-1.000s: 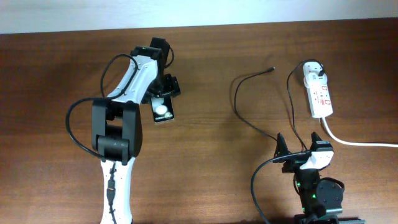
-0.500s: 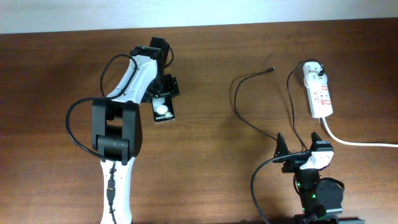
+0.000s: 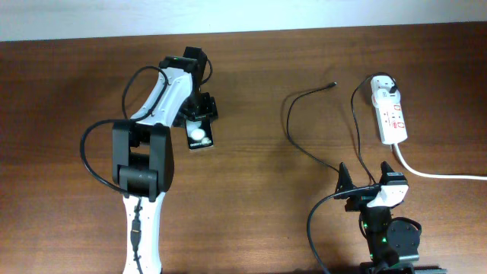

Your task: Plug charger to phone and switch on socket

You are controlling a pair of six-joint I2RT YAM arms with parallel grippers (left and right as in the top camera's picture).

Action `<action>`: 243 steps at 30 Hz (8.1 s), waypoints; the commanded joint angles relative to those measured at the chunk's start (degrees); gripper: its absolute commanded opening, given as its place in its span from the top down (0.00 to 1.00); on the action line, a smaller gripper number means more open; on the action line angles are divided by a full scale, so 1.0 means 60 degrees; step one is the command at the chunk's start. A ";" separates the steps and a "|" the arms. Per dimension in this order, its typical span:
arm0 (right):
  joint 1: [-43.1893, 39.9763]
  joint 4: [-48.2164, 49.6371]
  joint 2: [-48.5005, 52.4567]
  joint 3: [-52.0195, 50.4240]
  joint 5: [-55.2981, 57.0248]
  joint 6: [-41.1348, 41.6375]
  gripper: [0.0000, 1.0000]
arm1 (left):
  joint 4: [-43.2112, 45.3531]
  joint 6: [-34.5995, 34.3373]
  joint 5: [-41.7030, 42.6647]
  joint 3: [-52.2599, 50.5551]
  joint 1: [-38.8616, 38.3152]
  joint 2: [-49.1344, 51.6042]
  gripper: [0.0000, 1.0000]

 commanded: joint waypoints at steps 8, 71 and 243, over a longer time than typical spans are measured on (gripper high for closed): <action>0.0033 -0.0018 -0.0036 -0.0087 -0.0025 0.0033 0.01 | -0.0987 0.0127 -0.0317 0.0747 0.0062 0.0754 0.29; 0.0033 -0.0018 -0.0036 -0.0087 -0.0025 0.0033 0.01 | -0.0627 -0.4120 1.1672 -0.6725 0.0062 -0.8856 0.30; 0.5166 -0.2229 1.0437 0.7949 -0.6386 1.2659 0.96 | 1.2761 -1.4254 0.6564 -1.5300 -0.0590 -1.4826 0.26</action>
